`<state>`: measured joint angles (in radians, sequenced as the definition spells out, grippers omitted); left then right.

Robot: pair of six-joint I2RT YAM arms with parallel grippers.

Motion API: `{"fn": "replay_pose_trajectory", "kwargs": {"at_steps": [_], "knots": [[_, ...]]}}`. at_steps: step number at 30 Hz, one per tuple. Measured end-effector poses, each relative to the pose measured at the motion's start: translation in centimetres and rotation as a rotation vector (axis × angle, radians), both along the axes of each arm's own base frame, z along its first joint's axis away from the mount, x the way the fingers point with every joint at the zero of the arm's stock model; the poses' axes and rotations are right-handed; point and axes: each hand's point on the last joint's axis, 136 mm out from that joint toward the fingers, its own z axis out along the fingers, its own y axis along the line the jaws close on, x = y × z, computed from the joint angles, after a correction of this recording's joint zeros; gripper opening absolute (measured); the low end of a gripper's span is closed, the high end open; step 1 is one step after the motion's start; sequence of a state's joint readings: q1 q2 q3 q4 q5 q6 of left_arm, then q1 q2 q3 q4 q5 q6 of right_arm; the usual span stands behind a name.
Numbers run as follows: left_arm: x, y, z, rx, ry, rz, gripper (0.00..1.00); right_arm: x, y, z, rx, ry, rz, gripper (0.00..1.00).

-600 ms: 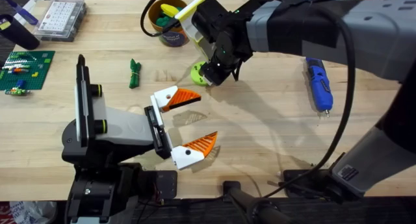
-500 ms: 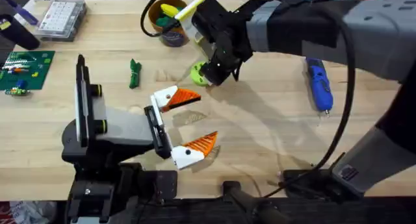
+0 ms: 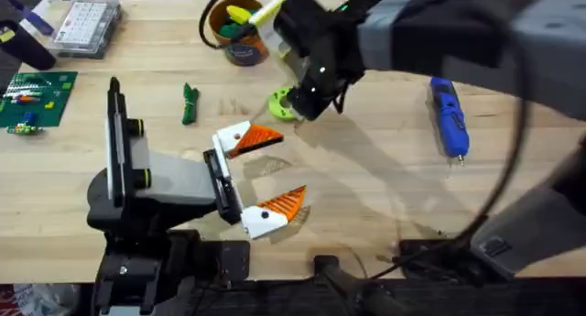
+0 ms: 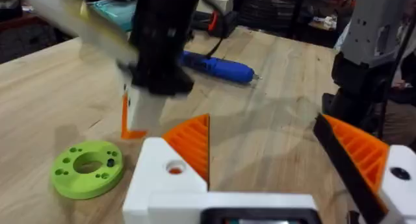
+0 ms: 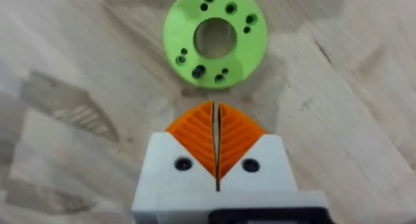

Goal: Pick up the gripper from the table and insert it into the empty holder that is missing its gripper. Then pick up a screw, insert it into the mounting hole, and use the screwdriver to tighten it. Finally, clean up the table by picking up the vegetable and placing it into the bucket.

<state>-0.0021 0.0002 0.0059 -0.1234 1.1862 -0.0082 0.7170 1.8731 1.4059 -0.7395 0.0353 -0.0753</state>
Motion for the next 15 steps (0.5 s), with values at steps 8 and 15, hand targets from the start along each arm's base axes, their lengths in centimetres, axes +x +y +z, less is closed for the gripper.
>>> {"fn": "replay_pose_trajectory", "kwargs": {"at_steps": [8, 15], "knots": [[0.0, 0.0, 0.0, 0.0, 0.0, 0.0, 0.991, -3.3, -2.8, 10.9, 0.111, -0.122, 0.001, 0.006], [0.0, 0.0, 0.0, 0.0, 0.0, 0.0, 0.991, -6.4, -5.5, 14.3, 0.123, -0.133, -0.001, 0.201]]}}
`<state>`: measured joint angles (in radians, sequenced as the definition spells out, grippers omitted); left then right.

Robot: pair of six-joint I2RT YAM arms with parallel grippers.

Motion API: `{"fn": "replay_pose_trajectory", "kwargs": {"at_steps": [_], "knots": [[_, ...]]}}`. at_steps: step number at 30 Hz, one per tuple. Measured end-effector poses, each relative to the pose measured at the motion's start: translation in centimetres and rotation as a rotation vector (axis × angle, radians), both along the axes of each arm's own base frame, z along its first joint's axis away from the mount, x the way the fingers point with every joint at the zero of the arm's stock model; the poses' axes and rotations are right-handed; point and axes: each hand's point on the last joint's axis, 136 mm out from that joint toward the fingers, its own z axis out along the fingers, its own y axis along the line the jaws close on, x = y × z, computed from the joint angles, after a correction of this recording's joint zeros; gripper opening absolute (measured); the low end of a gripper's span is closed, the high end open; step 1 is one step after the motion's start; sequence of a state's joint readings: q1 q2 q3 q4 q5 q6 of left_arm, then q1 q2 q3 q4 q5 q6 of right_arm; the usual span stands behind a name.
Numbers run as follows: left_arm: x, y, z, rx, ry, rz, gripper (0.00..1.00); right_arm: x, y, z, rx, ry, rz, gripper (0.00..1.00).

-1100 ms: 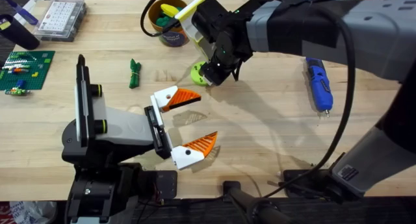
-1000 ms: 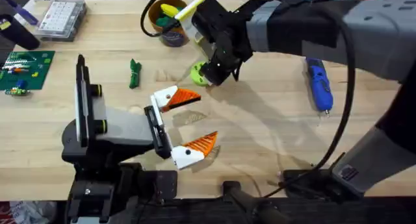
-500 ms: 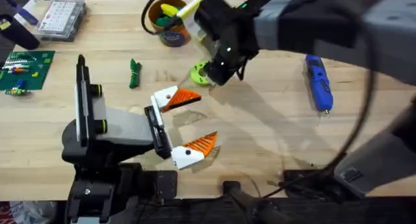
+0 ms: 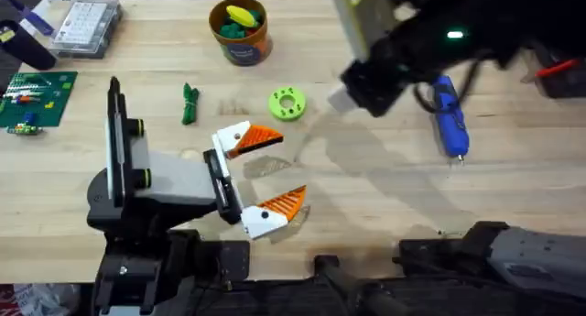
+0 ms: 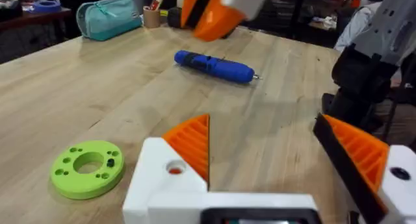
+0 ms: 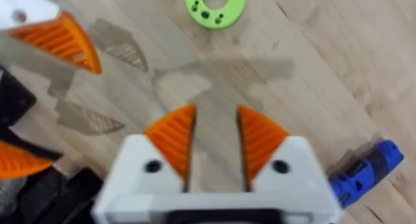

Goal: Pick up the gripper from the table and insert it into the empty holder that is missing its gripper. Then pick up a screw, insert it into the mounting hole, and use the screwdriver to tighten it. Finally, clean up the table by picking up the vegetable and placing it into the bucket.

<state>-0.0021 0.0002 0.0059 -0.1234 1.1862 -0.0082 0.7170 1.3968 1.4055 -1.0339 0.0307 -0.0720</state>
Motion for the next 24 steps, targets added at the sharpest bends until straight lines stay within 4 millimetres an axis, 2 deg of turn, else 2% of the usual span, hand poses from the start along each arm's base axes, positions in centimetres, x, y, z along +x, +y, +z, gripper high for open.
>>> {"fn": "replay_pose_trajectory", "kwargs": {"at_steps": [5, 6, 13, 16, 19, 24], "knots": [[0.0, 0.0, 0.0, 0.0, 0.0, 0.0, 0.991, -2.5, -2.1, 2.5, 0.024, -0.021, -0.004, 0.929], [0.0, 0.0, 0.0, 0.0, 0.0, 0.0, 0.991, -3.0, -2.6, 3.0, 0.032, -0.028, -0.008, 0.976], [0.0, 0.0, 0.0, 0.0, 0.0, 0.0, 0.991, -6.1, -5.3, 6.9, 0.122, -0.121, -0.018, 0.988], [0.0, 0.0, 0.0, 0.0, 0.0, 0.0, 0.991, -7.4, -6.4, 7.9, 0.161, -0.163, -0.019, 0.988], [0.0, 0.0, 0.0, 0.0, 0.0, 0.0, 0.991, -9.4, -8.1, 7.3, 0.184, -0.189, -0.02, 0.987], [0.0, 0.0, 0.0, 0.0, 0.0, 0.0, 0.991, -9.6, -8.0, 6.2, 0.198, -0.185, -0.011, 0.987]]}}
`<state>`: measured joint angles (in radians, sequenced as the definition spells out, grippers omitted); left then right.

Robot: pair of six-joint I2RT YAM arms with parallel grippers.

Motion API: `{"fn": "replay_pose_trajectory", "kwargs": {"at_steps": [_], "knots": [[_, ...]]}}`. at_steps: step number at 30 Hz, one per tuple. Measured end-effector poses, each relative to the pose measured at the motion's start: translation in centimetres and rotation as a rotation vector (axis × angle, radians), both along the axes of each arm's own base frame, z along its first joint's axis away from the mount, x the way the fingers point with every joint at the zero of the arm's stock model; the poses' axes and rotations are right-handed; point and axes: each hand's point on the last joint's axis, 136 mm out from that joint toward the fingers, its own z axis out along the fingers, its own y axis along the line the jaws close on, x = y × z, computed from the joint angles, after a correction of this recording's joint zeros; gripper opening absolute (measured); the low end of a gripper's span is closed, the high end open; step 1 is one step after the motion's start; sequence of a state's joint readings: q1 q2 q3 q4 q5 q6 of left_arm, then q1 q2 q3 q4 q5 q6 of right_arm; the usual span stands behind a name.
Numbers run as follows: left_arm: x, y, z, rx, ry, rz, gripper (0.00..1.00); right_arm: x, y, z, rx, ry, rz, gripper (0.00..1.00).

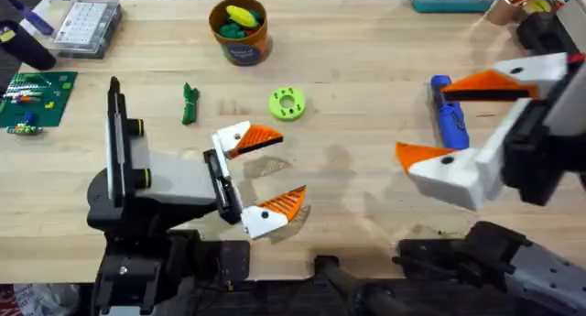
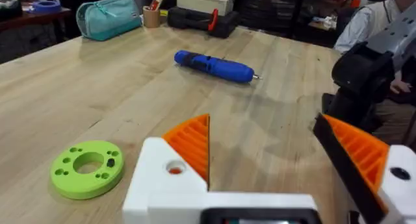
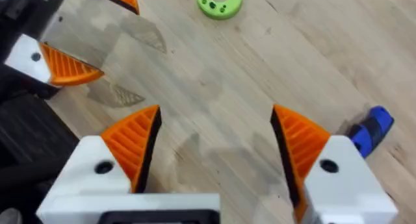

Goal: Pick up the gripper from the table and insert it into the empty holder that is missing its gripper. Then pick up a screw, insert it into the mounting hole, and use the screwdriver to tighten it. Finally, clean up the table by picking up the vegetable and placing it into the bucket.

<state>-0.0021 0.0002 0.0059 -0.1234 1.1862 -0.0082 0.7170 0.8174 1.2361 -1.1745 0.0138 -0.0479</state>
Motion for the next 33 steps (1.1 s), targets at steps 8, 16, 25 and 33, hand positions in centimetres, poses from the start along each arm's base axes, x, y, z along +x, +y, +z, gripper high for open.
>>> {"fn": "replay_pose_trajectory", "kwargs": {"at_steps": [8, 16, 25, 33], "knots": [[0.0, 0.0, 0.0, 0.0, 0.0, 0.0, 0.991, 1.1, 2.4, -0.8, 0.072, -0.013, 0.044, 0.988], [0.0, 0.0, 0.0, 0.0, 0.0, 0.0, 0.991, 4.1, 5.4, -4.2, 0.009, 0.044, 0.081, 0.987], [0.1, 0.0, 0.0, 0.0, -0.001, 0.004, 0.991, 6.8, 8.9, -8.4, -0.038, 0.134, 0.14, 0.988], [0.2, 0.1, 0.0, 0.002, -0.003, 0.013, 0.991, 8.1, 10.2, -9.9, -0.046, 0.144, 0.149, 0.988]]}}
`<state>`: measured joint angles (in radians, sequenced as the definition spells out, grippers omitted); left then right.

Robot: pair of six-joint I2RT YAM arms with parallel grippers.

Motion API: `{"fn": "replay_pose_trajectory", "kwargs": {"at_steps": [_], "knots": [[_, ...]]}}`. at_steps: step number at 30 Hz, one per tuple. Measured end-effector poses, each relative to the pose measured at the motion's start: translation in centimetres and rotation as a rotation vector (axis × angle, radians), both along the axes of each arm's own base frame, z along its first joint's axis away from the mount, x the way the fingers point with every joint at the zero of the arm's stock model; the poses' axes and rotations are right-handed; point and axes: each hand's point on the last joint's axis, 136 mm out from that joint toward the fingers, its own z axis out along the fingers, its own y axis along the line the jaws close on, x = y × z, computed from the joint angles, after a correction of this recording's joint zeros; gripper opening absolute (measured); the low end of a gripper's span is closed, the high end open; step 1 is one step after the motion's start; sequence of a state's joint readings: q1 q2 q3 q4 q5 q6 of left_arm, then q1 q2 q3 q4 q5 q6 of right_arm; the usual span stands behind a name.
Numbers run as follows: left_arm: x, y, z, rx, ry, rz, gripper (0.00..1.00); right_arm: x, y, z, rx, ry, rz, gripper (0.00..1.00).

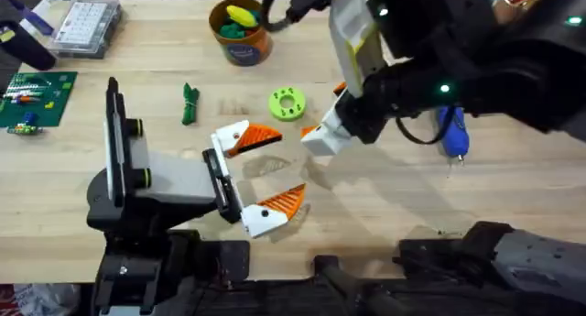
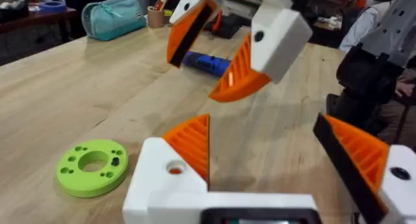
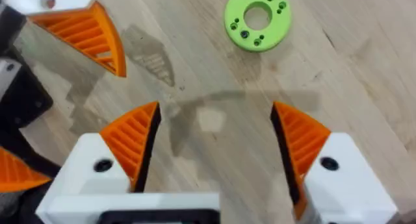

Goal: Pick up the gripper from the table and insert it into the empty holder that is missing its gripper. Then pick up a screw, insert it into the mounting hole, and use the screwdriver to tighten it. Finally, clean up the table by picking up the vegetable and placing it into the bucket.

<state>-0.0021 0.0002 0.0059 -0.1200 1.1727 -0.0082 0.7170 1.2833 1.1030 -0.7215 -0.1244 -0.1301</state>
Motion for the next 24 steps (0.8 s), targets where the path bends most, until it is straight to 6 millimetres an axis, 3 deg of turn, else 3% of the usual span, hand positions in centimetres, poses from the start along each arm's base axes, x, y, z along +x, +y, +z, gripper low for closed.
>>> {"fn": "replay_pose_trajectory", "kwargs": {"at_steps": [7, 16, 18, 24], "knots": [[0.1, 0.0, 0.0, 0.001, 0.0, 0.007, 0.991, 1.1, 1.1, -1.9, -0.019, 0.015, 0.025, 0.987], [0.2, 0.1, 0.0, 0.001, -0.001, 0.01, 0.991, 2.8, 2.7, -5.5, -0.056, 0.042, 0.047, 0.987], [0.2, 0.1, 0.0, 0.001, -0.001, 0.01, 0.991, 3.6, 3.4, -7.1, -0.064, 0.049, 0.049, 0.988], [0.2, 0.1, 0.0, 0.001, -0.001, 0.01, 0.991, 4.2, 3.9, -8.7, -0.075, 0.061, 0.052, 0.987]]}}
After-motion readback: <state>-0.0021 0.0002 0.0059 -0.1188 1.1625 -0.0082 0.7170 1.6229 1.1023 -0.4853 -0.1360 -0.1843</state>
